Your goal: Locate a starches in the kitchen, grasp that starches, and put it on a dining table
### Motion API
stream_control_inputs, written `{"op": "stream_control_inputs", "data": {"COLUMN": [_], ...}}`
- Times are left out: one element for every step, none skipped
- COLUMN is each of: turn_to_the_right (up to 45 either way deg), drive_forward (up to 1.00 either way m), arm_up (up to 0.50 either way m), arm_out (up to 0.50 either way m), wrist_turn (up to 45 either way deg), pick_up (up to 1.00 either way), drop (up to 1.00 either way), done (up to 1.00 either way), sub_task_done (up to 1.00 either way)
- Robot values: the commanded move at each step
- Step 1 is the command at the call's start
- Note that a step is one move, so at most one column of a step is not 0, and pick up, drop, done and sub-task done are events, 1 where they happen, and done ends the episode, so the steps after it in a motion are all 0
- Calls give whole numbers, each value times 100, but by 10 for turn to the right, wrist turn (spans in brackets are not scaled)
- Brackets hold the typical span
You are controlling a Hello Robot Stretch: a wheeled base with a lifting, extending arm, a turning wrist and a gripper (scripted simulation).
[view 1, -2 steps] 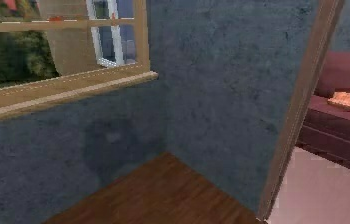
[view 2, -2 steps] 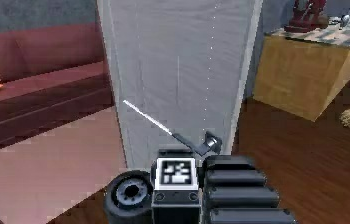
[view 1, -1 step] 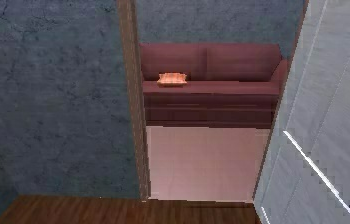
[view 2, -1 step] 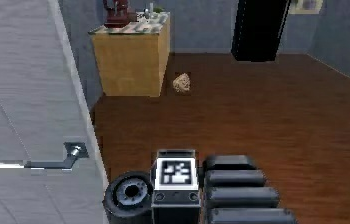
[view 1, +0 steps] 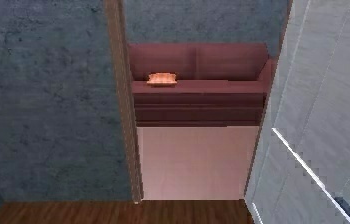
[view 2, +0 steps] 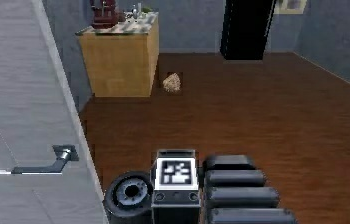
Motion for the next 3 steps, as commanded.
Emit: {"op": "stream_control_inputs", "data": {"turn_to_the_right": [60,0,180], "drive_forward": [0,100,0], "arm_up": [0,0,0], "arm_out": [0,0,0], "wrist_turn": [0,0,0], "pick_up": [0,0,0], "drop": [0,0,0], "done": [0,0,0], "sub_task_done": [0,0,0]}}
